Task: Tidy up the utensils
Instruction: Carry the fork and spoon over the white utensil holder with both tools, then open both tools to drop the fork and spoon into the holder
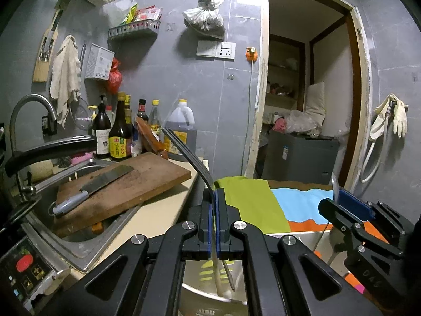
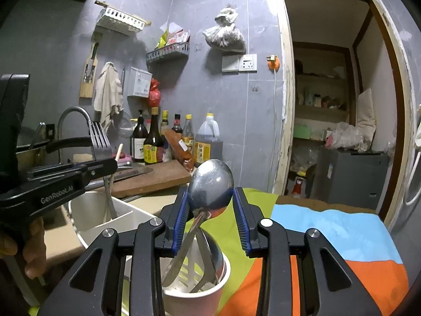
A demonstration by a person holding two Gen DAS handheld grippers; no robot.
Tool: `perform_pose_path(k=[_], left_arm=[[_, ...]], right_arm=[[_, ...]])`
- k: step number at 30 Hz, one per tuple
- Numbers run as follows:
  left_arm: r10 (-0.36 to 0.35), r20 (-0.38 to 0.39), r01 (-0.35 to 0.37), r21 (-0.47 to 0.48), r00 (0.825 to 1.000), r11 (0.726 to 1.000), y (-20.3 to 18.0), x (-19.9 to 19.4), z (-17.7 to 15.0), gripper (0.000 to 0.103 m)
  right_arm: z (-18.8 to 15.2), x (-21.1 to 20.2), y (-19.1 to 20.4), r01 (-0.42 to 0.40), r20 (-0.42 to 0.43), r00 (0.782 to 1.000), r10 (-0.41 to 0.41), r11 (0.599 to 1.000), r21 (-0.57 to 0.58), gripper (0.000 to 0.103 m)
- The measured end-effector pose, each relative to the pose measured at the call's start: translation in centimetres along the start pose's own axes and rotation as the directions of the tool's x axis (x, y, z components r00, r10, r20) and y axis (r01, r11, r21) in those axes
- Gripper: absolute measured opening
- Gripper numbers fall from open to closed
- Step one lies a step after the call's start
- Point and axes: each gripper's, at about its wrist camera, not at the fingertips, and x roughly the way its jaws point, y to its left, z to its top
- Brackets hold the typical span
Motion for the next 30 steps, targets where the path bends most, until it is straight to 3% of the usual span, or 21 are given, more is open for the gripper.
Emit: perform_pose_path(k=[11,14,18,23,30], left_arm=[[-0.030,-0.025,0.030,-0.002,0.999,1.000,-0.2,-0.8,0.8,0.003],[-0.033,-0.017,0.033,-0.001,0.999,0.999,-0.2,-1.0,0.9,0.007],[-0.046,0.009,0.047,-0.006,0.999,0.999,-0.4,-1.8,1.4,0.021],[-0.053,0.043,0.053,0.000,0.998,0.999,-1.1,-3.1,2.1,0.028],[-0.073,0.076,0.074,-0.010,0.994,0.997,-2.8,-4.5,2.6,0.049]], right_arm=[[-0.2,-0.2,-0.5,-0.029,-0.034,0.999,0.030,0.999,0.028,0.032],[-0.1,-0.5,-0.5,-0.037,-0.033,0.999,0.039,0.999,0.035,0.034],[0.2,-1.1,-0.7,-0.047,-0.021,0.999,0.048,0.998,0.048,0.039],[1.1,-2.3,-1.4,-0.032,0.011,0.999,0.031,0.997,0.072,0.041],[2.7,-5.4,-3.7,0.029,0.074,0.997,-0.037,0.994,0.104,0.058]])
